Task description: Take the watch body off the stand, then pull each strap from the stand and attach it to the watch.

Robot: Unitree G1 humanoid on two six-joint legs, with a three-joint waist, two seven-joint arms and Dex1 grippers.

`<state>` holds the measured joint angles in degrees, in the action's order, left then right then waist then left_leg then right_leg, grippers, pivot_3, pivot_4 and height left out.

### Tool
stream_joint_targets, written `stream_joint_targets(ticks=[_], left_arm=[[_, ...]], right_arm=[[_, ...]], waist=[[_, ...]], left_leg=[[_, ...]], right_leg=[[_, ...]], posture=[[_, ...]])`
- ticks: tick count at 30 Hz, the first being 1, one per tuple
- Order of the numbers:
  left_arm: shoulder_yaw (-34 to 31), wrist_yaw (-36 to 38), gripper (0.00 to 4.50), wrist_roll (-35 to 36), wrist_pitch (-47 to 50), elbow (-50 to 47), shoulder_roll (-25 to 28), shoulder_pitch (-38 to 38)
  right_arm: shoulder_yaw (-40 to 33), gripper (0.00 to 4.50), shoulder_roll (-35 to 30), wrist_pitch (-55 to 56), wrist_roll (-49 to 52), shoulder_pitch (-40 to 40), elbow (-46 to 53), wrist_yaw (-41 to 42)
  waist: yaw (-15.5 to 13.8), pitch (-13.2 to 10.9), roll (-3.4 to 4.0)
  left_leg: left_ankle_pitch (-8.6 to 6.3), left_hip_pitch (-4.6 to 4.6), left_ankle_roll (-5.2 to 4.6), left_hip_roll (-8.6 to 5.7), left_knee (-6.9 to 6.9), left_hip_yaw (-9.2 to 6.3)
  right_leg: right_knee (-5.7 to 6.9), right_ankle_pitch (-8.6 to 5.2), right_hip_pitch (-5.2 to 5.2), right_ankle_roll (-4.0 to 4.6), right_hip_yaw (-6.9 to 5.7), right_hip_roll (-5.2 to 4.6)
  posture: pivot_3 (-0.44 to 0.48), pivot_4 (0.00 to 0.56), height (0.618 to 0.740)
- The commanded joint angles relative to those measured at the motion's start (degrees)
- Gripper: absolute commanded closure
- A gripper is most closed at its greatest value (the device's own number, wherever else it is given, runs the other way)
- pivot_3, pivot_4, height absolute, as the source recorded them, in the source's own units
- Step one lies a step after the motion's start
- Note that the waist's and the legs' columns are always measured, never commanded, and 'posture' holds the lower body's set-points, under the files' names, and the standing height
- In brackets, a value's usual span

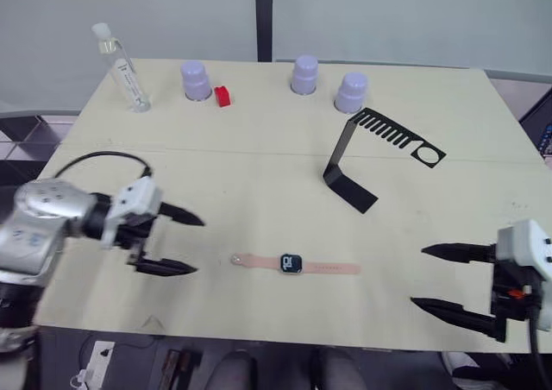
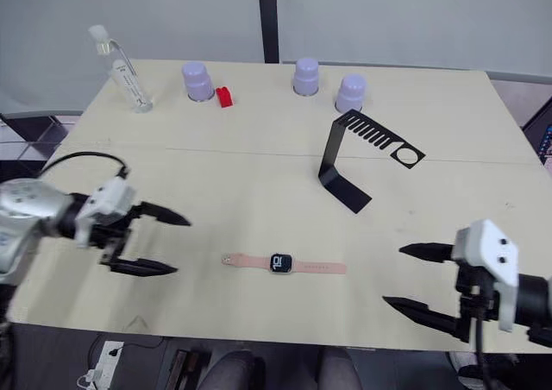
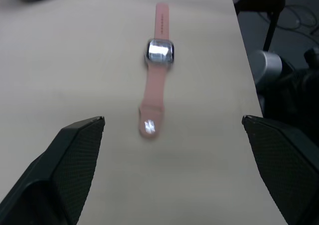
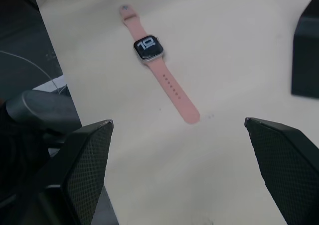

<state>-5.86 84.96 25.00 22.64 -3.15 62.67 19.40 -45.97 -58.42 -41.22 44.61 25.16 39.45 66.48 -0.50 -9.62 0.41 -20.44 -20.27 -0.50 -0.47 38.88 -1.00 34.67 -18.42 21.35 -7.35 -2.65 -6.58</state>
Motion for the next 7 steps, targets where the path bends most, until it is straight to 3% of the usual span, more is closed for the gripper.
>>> stream_joint_targets(ticks=[1,7], left_arm=[[-8.38,0.25,0.01,0.46,-1.37,1.53,4.14,-3.07],[-11.34,-1.18,0.01,2.41,-0.73,0.79,4.00,-4.56]], right_arm=[[-5.38,0.00,-0.88,1.97,-1.64,1.40,-2.82,5.17],[-5.48,0.00,-1.28,3.56,-3.23,1.39,-5.65,8.24]], waist=[[-0.34,0.00,0.01],[-0.80,0.00,0.02]], left_leg=[[-0.02,0.00,-0.02,0.00,0.00,0.01],[-0.18,0.00,0.07,0.10,-0.01,0.02]], right_leg=[[-0.04,0.00,0.00,0.00,0.05,-0.05],[-0.21,-0.02,0.02,0.04,0.21,-0.21]], posture=[[0.000,0.150,0.740],[0.000,0.150,0.740]])
